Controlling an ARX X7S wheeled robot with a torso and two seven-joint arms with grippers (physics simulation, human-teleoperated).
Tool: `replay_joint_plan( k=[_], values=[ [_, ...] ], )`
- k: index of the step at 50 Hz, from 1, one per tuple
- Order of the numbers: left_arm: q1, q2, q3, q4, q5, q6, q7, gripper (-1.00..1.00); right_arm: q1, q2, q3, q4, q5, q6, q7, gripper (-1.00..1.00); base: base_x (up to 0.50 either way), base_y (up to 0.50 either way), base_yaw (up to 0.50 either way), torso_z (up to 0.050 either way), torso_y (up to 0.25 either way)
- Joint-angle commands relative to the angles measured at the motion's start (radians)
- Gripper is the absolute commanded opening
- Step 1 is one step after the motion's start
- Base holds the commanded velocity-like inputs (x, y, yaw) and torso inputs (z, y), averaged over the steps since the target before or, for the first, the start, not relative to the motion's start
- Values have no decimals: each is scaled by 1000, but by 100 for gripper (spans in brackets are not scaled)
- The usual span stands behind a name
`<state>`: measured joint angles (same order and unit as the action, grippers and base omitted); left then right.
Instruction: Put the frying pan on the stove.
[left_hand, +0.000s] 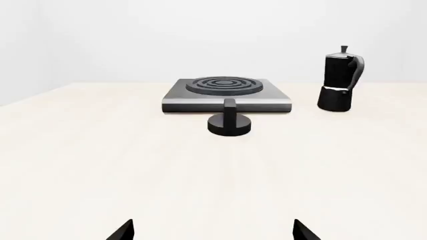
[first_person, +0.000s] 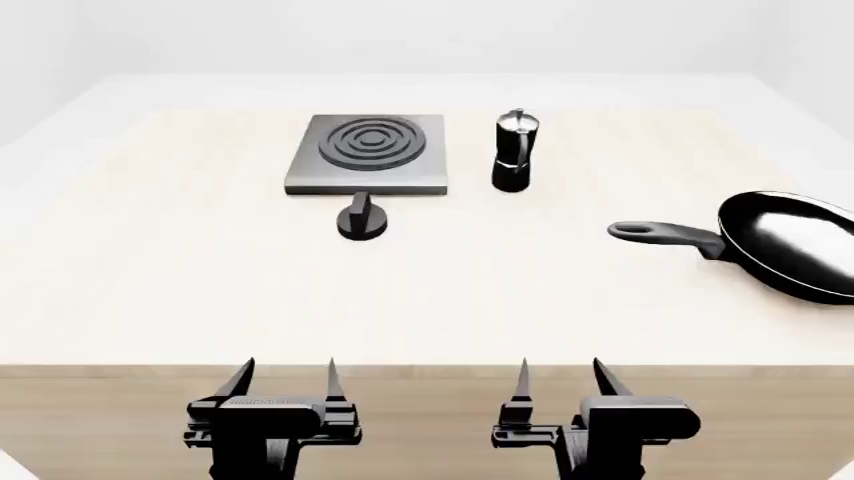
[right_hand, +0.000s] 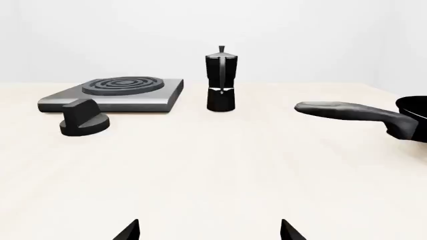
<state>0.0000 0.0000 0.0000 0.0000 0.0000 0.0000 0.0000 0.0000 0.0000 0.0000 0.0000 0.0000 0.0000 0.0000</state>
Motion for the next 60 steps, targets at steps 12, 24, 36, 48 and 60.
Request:
replay_joint_plan(
  k=[12,24,36,48,60],
  values=[
    [53,-59,58,300,-72,-160,-40,100,-47,49,-80,-342,53,220,41,100,0,0,0,0,0],
    [85,-89,77,410,-96,-203,-54,100,-75,80,-107,-500,70,286,65,100,225,0,0,0,0],
    [93,-106,85,415,-108,-194,-70,100,-75,94,-121,-544,72,302,96,100,475,0,0,0,0],
    [96,-120,104,412,-114,-188,-84,100,-76,106,-134,-562,76,305,119,100,500,0,0,0,0],
    [99,-133,118,414,-125,-187,-95,100,-78,120,-140,-567,88,308,140,100,500,0,0,0,0]
  ],
)
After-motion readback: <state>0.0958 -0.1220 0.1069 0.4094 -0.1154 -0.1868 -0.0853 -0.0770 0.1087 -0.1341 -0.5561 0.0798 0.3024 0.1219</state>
